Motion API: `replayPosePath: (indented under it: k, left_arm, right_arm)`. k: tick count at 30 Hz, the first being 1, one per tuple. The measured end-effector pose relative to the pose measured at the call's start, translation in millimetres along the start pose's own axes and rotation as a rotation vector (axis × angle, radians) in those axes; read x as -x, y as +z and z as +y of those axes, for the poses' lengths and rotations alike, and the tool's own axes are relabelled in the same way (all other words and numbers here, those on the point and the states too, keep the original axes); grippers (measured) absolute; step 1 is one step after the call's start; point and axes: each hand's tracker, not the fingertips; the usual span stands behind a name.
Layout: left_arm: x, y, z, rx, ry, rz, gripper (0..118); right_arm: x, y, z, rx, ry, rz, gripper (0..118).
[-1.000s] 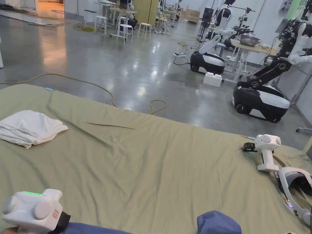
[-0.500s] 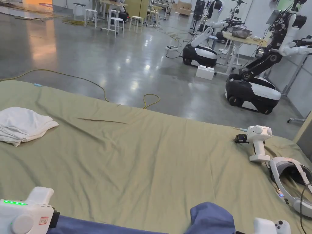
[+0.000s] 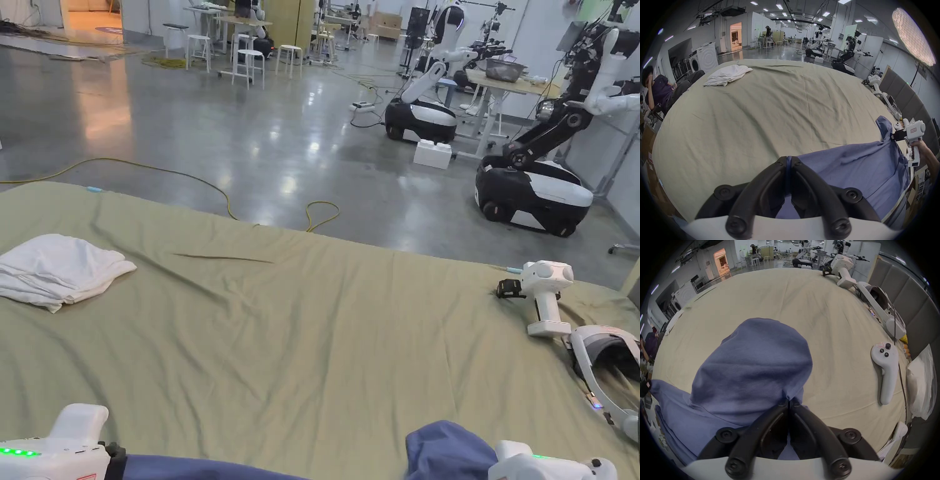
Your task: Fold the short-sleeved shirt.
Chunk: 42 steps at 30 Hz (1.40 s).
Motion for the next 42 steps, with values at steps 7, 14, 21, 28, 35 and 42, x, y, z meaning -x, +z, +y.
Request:
replayPosePath:
  k: [7, 14, 21, 28, 35, 42]
  left_arm:
    - [5, 10, 0, -0.018, 0.028, -0.015, 6]
    - [15, 44, -1, -0.09, 0.041, -0.04, 6]
    - [25, 89, -25, -0.163, 0.016, -0.059, 6]
    - [30, 112, -68, -0.153, -0.05, -0.054, 6]
    - [47, 96, -127, -0.006, -0.056, -0.06, 6]
    - [40, 82, -159, 0.113, -0.062, -0.018, 7]
  right_arm:
    - [-12, 51, -22, -0.166, -0.092, 0.051, 0]
    - [-20, 128, -52, -0.322, -0.022, 0.037, 0]
    - [-19, 192, -105, -0.377, 0.007, 0.026, 0]
    - [-16, 218, -170, -0.334, 0.033, 0.01, 0]
    - [-13, 206, -235, -0.15, 0.06, -0.04, 0]
    - [-5, 163, -270, -0.039, 0.054, -0.048, 0]
